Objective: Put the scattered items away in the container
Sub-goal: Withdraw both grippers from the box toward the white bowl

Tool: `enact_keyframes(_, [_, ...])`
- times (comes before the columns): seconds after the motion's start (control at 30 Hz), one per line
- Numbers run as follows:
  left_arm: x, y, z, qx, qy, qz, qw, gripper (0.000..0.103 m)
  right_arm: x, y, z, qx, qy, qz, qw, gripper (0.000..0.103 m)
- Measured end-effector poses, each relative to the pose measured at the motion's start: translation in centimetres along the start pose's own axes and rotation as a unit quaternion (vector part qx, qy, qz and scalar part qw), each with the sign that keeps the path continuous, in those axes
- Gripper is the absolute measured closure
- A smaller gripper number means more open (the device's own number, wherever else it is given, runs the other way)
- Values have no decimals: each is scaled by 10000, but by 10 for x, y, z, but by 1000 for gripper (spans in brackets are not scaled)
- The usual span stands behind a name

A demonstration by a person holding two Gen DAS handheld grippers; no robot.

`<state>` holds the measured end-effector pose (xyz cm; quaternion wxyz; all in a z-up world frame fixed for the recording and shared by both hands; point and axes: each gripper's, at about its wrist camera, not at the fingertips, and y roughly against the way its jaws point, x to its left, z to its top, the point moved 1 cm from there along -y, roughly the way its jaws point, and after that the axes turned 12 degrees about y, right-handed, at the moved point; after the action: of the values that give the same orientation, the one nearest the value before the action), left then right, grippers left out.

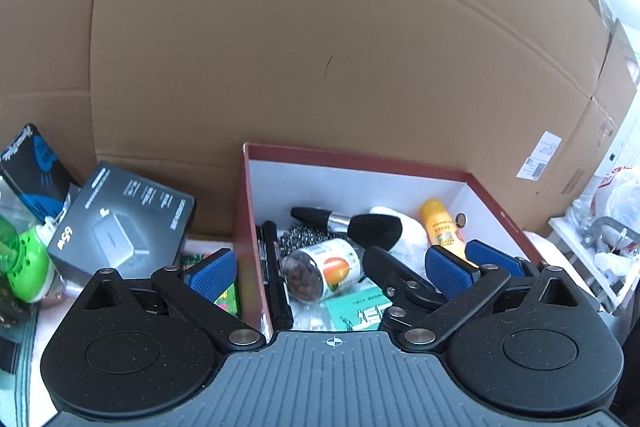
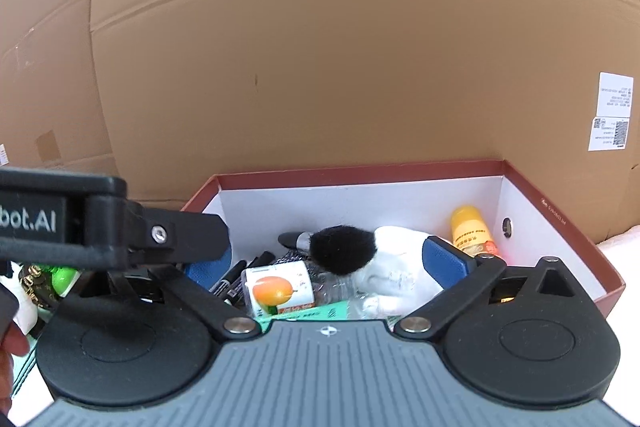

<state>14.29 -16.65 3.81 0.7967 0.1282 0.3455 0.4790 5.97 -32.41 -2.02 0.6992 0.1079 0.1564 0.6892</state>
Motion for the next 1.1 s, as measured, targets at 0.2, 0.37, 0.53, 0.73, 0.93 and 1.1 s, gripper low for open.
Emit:
enact_keyframes(0.2, [3, 9, -5, -5, 181, -35, 9998, 0, 5, 13, -1, 26, 39, 72, 10000, 1])
enact_keyframes(0.37, [9, 32, -8, -122, 281, -151, 9994, 0, 14, 11, 12, -93, 88, 106, 9999, 1])
enact_keyframes(0.53, [18, 61, -18, -256, 353, -193, 9989, 0, 35, 26, 18, -228, 182, 206, 9994, 1])
enact_keyframes(0.73, [31, 96, -39, -397, 353, -166, 9984, 0, 53, 50, 14, -390, 224, 438, 9980, 1])
enact_keyframes(0.93, [57, 127, -64, -514, 388, 55, 9979, 0, 88, 62, -1, -377, 356, 734, 9960, 1])
enact_keyframes(1.1, [93, 143, -83, -389, 692, 338, 9963, 0, 120, 67, -17, -97, 345, 1115, 9931, 1])
